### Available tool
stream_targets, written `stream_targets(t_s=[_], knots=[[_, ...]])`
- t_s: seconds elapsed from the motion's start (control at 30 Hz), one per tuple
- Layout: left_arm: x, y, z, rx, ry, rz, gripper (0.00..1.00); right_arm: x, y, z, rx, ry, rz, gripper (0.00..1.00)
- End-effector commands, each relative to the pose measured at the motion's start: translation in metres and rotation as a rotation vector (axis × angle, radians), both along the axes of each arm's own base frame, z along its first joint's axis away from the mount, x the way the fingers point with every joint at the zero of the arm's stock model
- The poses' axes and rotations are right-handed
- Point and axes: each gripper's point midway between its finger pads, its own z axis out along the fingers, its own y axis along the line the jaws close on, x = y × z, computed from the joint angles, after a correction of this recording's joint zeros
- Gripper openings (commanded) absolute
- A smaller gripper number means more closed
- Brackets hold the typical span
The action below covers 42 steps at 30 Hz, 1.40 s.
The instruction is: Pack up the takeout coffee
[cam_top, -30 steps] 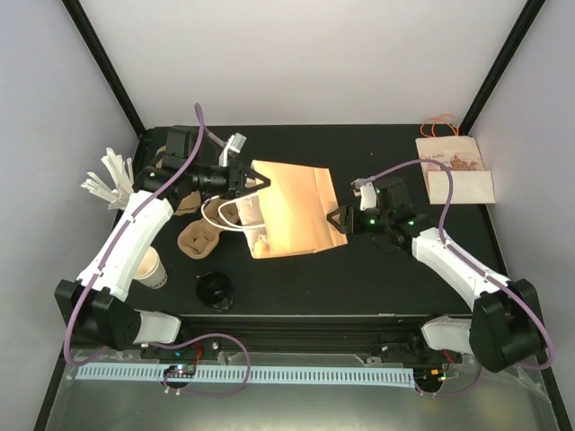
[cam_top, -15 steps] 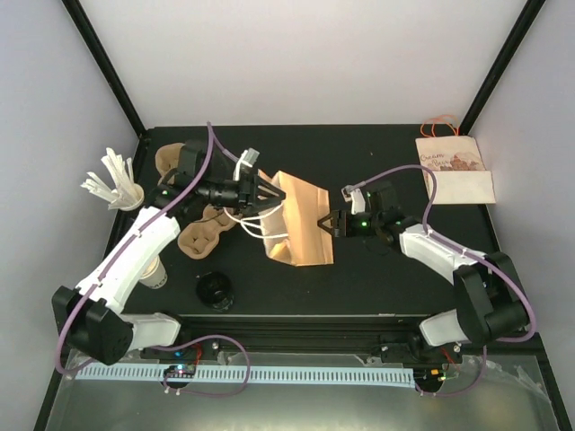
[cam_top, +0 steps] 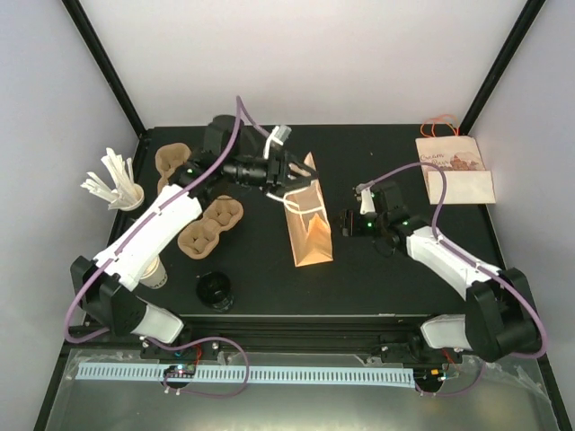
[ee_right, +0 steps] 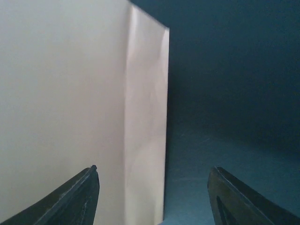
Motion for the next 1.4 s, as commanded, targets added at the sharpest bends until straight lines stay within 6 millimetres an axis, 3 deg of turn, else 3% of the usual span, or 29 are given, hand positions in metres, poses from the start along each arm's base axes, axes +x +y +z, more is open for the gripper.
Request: stream_targets(t_s=[0.0,0.13,0.3,0.33,0.43,0.5,0.6,0.77,0.93,1.37], knots=[[0.004,0.008,0.054,-0.008,-0.243,0.052,0.67,0.015,-0.019,0.051,-0.108,-0.138,-0.058,0.65],[0.016,0.022,0.051,0.093,-0.365,0.159,0.67,0.013,-0.024,0.092,-0.135,-0.186,-0.057,0.65],[0.039,0.061,0.014,0.385,-0.474,0.322,0.70,0.007,-0.018,0.136,-0.133,-0.183,-0.061,0.64],[0.044,0.070,0.006,0.437,-0.482,0.352,0.73,0.007,-0.017,0.145,-0.124,-0.187,-0.064,0.64],[0.058,0.095,-0.009,0.550,-0.494,0.450,0.98,0.006,-0.008,0.167,-0.096,-0.192,-0.046,0.62],[0.065,0.109,-0.015,0.571,-0.468,0.512,0.99,0.008,0.000,0.179,-0.083,-0.190,-0.028,0.60],[0.064,0.113,-0.023,0.531,-0.449,0.511,0.99,0.008,0.009,0.186,-0.084,-0.171,-0.011,0.58],[0.045,0.093,-0.030,0.371,-0.423,0.399,0.99,0.006,0.022,0.194,-0.074,-0.155,0.009,0.57],[0.040,0.086,-0.040,0.316,-0.374,0.372,0.97,0.009,0.032,0.196,-0.130,-0.157,0.021,0.57],[0.066,0.069,-0.058,0.292,-0.291,0.366,0.72,0.025,0.058,0.174,-0.278,-0.109,0.006,0.53]])
